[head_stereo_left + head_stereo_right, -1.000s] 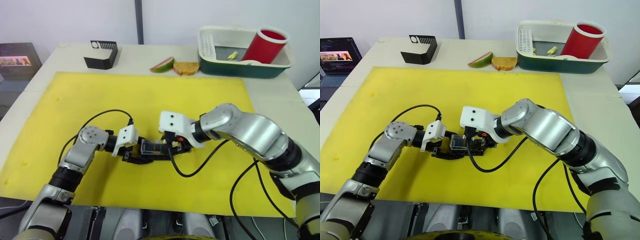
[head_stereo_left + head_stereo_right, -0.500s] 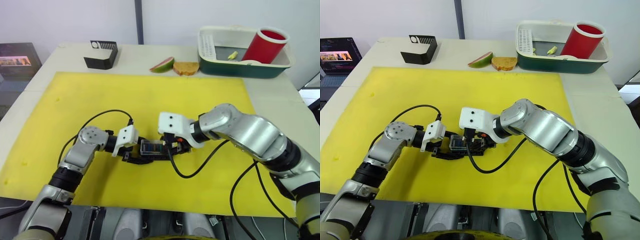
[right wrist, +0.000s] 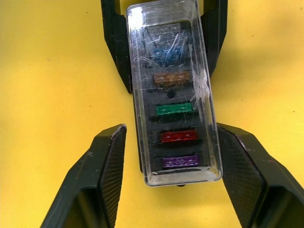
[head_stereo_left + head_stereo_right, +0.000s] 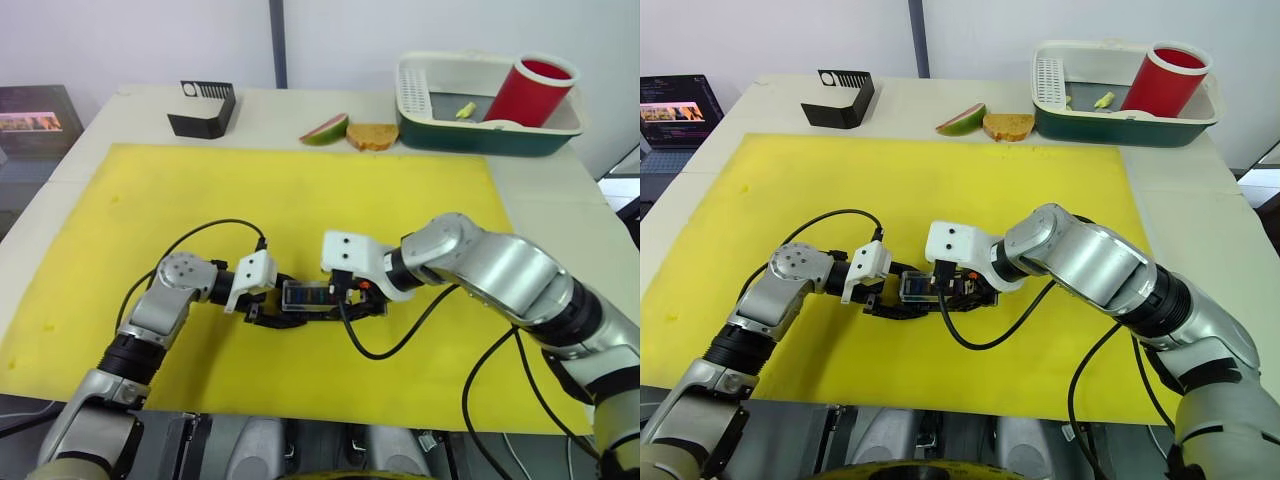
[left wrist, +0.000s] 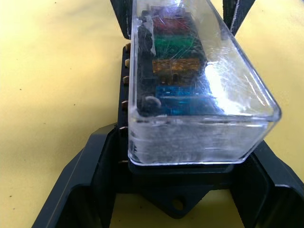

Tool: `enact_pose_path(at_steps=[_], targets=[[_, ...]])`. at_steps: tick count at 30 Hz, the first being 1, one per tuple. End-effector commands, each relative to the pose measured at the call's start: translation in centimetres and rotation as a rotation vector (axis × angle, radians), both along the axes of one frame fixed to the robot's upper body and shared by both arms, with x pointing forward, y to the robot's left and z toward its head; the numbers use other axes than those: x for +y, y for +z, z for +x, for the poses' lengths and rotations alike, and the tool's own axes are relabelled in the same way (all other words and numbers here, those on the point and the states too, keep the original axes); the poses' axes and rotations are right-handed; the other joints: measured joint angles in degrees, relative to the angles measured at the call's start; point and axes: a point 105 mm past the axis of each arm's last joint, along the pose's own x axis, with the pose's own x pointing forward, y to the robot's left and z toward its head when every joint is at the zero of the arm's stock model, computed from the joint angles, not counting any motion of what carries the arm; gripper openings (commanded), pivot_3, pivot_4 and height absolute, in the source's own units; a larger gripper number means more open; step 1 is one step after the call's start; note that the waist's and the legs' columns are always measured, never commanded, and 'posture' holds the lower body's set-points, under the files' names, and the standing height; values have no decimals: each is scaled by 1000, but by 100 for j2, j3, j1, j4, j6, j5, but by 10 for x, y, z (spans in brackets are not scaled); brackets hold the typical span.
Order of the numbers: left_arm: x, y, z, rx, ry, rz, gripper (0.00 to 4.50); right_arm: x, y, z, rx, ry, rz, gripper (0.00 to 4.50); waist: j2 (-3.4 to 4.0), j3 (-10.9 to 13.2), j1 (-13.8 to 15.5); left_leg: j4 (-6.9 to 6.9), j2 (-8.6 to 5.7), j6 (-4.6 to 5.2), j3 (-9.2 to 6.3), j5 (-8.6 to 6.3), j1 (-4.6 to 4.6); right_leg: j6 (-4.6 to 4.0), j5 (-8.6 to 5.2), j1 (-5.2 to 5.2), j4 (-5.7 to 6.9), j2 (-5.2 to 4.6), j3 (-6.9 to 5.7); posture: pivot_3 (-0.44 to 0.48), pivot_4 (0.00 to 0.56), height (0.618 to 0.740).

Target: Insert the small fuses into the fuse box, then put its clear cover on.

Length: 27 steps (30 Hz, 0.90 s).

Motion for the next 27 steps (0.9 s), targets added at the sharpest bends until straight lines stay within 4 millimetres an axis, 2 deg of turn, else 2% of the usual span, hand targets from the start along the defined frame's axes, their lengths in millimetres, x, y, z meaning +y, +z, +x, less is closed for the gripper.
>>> enact_pose_path(at_steps=[1, 11, 15, 18, 21, 25, 26, 27], targets=[[-3, 0, -1, -4, -6, 3, 2695, 4, 17, 2, -39, 17, 45, 3049, 0, 0, 0, 0, 0, 0, 0, 0, 0, 0, 0, 0, 0, 0, 0, 0, 150, 740], [-3, -1, -1, -1, -3, 0, 2695, 5, 42, 1, -56, 53, 105, 3049, 0, 0, 2, 0, 0, 0, 0, 0, 0, 0, 0, 0, 0, 0, 0, 0, 150, 740], [-3, -1, -1, -1, 1, -1, 2695, 10, 72, -15, 0, 157, 263, 3049, 0, 0, 3, 0, 0, 0, 0, 0, 0, 0, 0, 0, 0, 0, 0, 0, 150, 740], [-2, -1, 0, -1, 5, -3, 2695, 10, 81, -17, -9, 176, 360, 3049, 0, 0, 6, -1, 0, 0, 0, 0, 0, 1, 1, 1, 0, 0, 0, 0, 150, 740], [-2, -1, 0, 0, 8, -6, 2695, 11, 79, -19, -53, 211, 442, 2256, -2, -1, 9, -2, 0, 0, -1, 0, 1, 1, 1, 5, -3, -1, -1, 0, 150, 740], [-3, -1, 0, 2, 7, -7, 2695, 12, 58, -12, -75, 180, 448, 327, -1, 0, 1, -3, 0, 0, 0, 0, 1, 1, 1, 4, -2, -1, -1, 0, 150, 740], [-3, 0, 0, 2, 7, -7, 2695, 13, 54, -10, -80, 169, 449, 96, -1, 0, 2, -2, 0, 0, 0, 0, 1, 1, 1, 4, -2, 0, -1, 0, 150, 740], [-3, 0, 0, 2, 7, -7, 2695, 13, 50, -8, -82, 158, 453, 96, -1, -1, 2, -3, 0, 0, 0, 0, 1, 1, 1, 3, -1, 0, -1, 0, 150, 740]])
